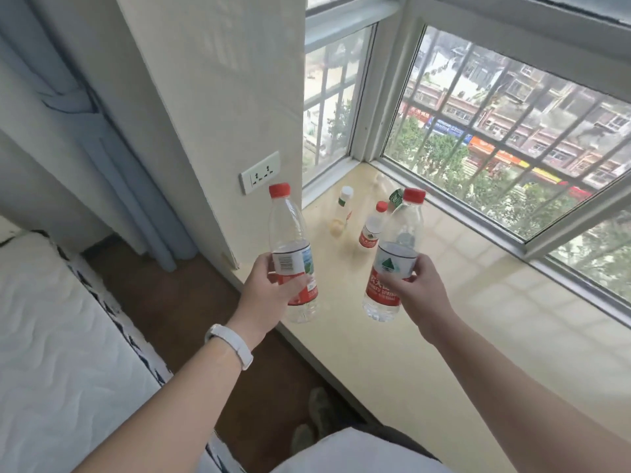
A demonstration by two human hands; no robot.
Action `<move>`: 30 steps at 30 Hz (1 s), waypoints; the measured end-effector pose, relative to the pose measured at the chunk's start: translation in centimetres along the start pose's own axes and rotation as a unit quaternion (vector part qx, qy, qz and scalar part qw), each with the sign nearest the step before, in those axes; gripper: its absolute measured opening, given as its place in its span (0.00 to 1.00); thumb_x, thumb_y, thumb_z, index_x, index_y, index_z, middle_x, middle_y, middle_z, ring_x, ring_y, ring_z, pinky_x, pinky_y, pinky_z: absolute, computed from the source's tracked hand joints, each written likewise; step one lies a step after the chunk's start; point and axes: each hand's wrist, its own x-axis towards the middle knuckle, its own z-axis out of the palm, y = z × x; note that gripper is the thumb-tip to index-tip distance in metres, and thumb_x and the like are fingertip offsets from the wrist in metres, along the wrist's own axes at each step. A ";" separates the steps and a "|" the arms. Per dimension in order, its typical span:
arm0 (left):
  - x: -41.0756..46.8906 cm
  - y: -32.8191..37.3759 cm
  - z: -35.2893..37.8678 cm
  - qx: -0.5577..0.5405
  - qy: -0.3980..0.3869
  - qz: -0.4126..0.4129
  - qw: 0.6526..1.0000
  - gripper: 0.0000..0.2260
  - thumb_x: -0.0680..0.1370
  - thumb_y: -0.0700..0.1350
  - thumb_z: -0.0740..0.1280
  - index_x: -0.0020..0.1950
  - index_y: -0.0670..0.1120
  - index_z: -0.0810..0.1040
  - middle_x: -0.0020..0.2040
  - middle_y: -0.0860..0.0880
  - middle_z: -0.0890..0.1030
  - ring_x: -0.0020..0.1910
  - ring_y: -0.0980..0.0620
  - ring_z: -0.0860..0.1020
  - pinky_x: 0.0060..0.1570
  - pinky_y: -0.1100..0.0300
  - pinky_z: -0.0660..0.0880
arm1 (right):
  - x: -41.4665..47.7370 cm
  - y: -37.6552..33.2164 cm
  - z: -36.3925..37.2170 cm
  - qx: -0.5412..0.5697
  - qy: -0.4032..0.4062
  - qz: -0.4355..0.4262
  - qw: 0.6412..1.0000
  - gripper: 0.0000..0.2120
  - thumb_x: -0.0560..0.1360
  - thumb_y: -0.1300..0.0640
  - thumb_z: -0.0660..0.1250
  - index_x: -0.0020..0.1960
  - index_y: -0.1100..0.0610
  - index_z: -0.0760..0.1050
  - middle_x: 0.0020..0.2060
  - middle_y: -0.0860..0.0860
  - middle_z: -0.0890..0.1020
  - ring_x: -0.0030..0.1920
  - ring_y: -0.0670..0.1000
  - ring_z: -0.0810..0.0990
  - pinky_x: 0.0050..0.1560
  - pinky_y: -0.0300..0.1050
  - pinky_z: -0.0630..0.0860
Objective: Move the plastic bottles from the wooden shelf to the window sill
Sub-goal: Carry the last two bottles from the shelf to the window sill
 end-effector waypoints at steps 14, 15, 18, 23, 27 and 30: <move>9.2 3.0 6.6 0.091 -0.025 -0.023 0.995 0.20 0.73 0.42 0.76 0.61 0.49 0.73 0.54 0.54 0.80 0.52 0.59 0.79 0.40 0.72 0.76 | 11.0 2.1 -2.1 0.040 0.010 0.025 0.999 0.24 0.69 0.60 0.78 0.58 0.49 0.70 0.49 0.46 0.81 0.44 0.40 0.82 0.47 0.42 0.78; 9.9 2.9 6.7 0.102 -0.027 -0.026 0.994 0.20 0.73 0.42 0.76 0.61 0.49 0.73 0.54 0.54 0.80 0.52 0.59 0.79 0.41 0.70 0.76 | 11.5 2.4 -1.9 0.042 0.014 0.032 0.998 0.25 0.68 0.60 0.78 0.59 0.50 0.69 0.50 0.47 0.81 0.46 0.42 0.82 0.49 0.44 0.79; 12.1 2.5 7.1 0.125 -0.032 -0.040 0.991 0.20 0.71 0.43 0.77 0.59 0.48 0.73 0.54 0.52 0.81 0.52 0.58 0.80 0.44 0.67 0.76 | 12.9 3.7 -1.4 0.049 0.022 0.055 0.997 0.26 0.68 0.60 0.78 0.60 0.50 0.69 0.51 0.47 0.81 0.50 0.46 0.82 0.53 0.48 0.80; 17.7 1.3 8.0 0.168 -0.074 -0.047 0.982 0.21 0.71 0.46 0.78 0.59 0.49 0.74 0.53 0.55 0.81 0.51 0.59 0.80 0.43 0.66 0.75 | 15.5 5.5 -0.2 0.036 0.038 0.087 0.995 0.26 0.69 0.58 0.78 0.61 0.49 0.70 0.50 0.44 0.82 0.48 0.40 0.82 0.45 0.35 0.77; 22.3 -1.0 8.5 0.200 -0.117 -0.060 0.971 0.21 0.71 0.47 0.77 0.59 0.52 0.73 0.53 0.58 0.80 0.52 0.63 0.79 0.47 0.63 0.77 | 17.3 6.3 1.4 0.022 0.080 0.115 0.990 0.26 0.70 0.59 0.77 0.61 0.50 0.67 0.47 0.42 0.80 0.39 0.31 0.79 0.37 0.27 0.74; 25.5 -2.4 9.0 0.195 -0.151 -0.069 0.967 0.22 0.72 0.46 0.77 0.60 0.52 0.71 0.52 0.60 0.79 0.48 0.68 0.78 0.40 0.72 0.73 | 18.5 7.0 3.2 -0.007 0.122 0.139 0.983 0.26 0.69 0.55 0.78 0.59 0.48 0.66 0.46 0.39 0.78 0.39 0.31 0.79 0.39 0.31 0.73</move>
